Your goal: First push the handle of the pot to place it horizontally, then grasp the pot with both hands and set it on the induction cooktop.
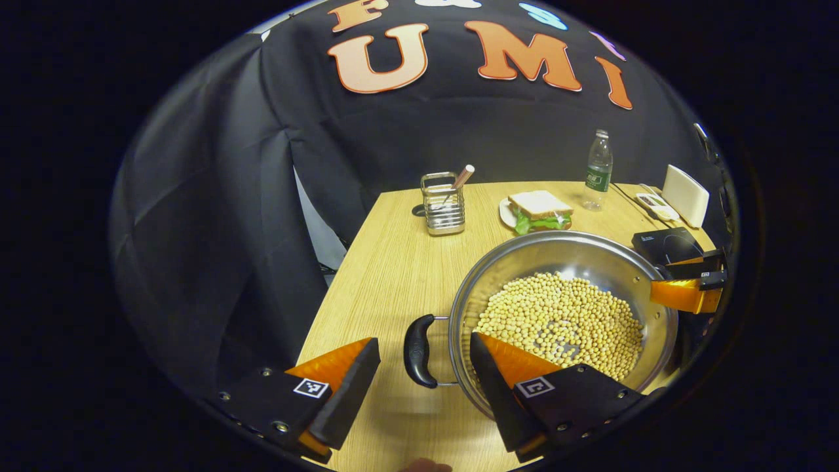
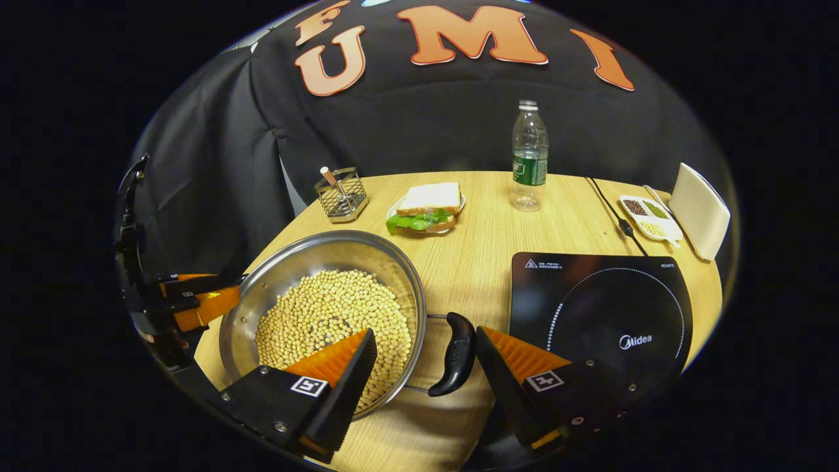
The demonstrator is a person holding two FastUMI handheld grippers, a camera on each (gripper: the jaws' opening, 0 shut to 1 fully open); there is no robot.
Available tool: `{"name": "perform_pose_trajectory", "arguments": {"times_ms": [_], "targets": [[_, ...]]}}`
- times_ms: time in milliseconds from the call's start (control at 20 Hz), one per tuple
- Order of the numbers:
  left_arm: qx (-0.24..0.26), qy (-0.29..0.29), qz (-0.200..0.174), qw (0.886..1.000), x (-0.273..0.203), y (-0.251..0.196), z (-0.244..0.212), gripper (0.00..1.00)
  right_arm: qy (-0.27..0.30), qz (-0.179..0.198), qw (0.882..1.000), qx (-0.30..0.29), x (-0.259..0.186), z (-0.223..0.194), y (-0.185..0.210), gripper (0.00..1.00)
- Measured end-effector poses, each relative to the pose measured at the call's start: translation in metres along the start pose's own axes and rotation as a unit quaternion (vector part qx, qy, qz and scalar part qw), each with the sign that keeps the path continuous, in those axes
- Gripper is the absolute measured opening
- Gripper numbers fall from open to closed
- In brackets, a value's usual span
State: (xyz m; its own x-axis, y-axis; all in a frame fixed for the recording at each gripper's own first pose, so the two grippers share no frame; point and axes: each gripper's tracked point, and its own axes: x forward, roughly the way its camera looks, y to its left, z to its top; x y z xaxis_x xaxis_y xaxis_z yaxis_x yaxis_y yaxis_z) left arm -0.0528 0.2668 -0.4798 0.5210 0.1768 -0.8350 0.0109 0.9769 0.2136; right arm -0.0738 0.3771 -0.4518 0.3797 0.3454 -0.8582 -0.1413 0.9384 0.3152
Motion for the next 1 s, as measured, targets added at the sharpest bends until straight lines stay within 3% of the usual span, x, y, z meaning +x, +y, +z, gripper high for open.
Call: {"name": "perform_pose_trajectory", "arguments": {"times_ms": [500,750,1000], "targets": [[-0.029,-0.017,-0.008,0.999,0.032,-0.002,-0.005,0.88,0.024,-0.045,0.999,-0.010,0.029,-0.019,-0.004,0.94],[-0.034,-0.013,-0.021,0.999,0.040,-0.007,-0.009,0.87,0.019,-0.068,0.997,-0.017,0.034,-0.019,-0.012,0.81],[-0.043,-0.006,-0.028,0.999,0.050,-0.011,-0.013,0.70,0.023,-0.069,0.997,-0.012,0.033,-0.020,-0.013,0.71]]}}
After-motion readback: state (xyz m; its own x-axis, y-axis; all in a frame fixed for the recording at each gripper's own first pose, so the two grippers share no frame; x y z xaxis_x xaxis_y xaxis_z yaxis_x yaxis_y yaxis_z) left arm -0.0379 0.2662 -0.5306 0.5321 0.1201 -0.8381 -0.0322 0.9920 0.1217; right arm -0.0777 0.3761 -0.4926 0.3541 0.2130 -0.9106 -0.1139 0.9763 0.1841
